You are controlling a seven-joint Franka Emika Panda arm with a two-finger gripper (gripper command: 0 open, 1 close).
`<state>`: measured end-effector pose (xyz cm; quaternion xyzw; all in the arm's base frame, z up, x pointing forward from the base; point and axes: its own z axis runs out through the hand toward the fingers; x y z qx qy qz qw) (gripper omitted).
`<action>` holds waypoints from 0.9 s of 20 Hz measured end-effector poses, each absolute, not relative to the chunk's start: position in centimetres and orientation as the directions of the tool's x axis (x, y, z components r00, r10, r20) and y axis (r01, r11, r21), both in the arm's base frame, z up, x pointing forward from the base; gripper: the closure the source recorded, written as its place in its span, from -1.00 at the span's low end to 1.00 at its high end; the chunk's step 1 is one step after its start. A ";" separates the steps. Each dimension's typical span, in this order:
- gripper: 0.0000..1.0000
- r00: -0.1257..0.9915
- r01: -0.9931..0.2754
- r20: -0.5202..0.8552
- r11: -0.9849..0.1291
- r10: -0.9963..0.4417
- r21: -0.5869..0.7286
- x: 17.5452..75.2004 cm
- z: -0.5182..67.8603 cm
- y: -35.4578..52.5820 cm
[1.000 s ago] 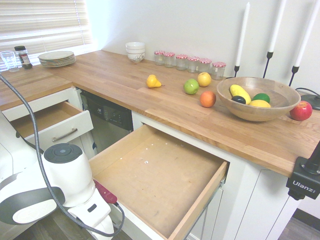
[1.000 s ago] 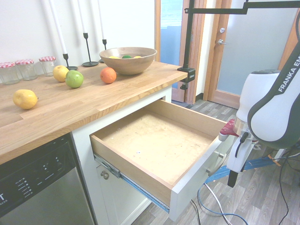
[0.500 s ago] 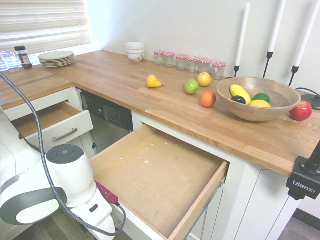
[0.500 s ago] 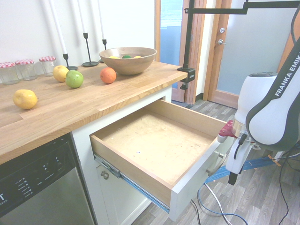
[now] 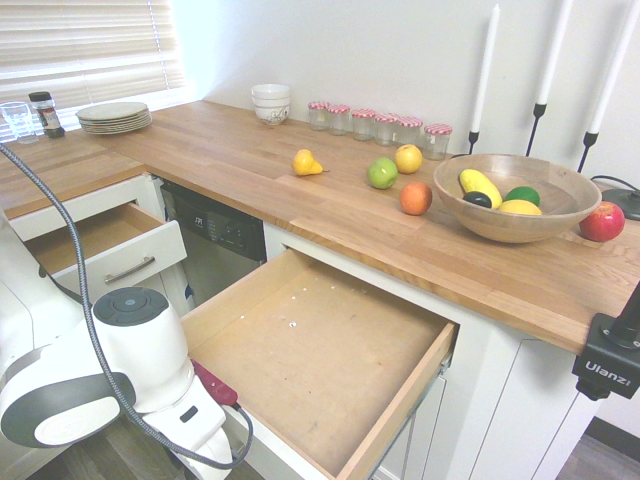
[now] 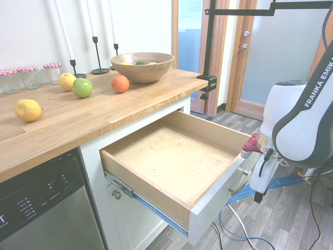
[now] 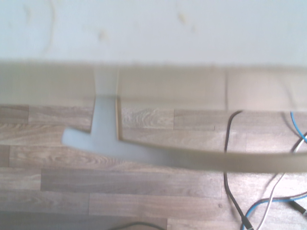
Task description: Close the drawer
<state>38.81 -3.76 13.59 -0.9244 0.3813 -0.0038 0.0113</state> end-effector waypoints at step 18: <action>1.00 0.700 -0.711 0.036 -0.701 -0.713 -0.049 42.4 12.9 -4.2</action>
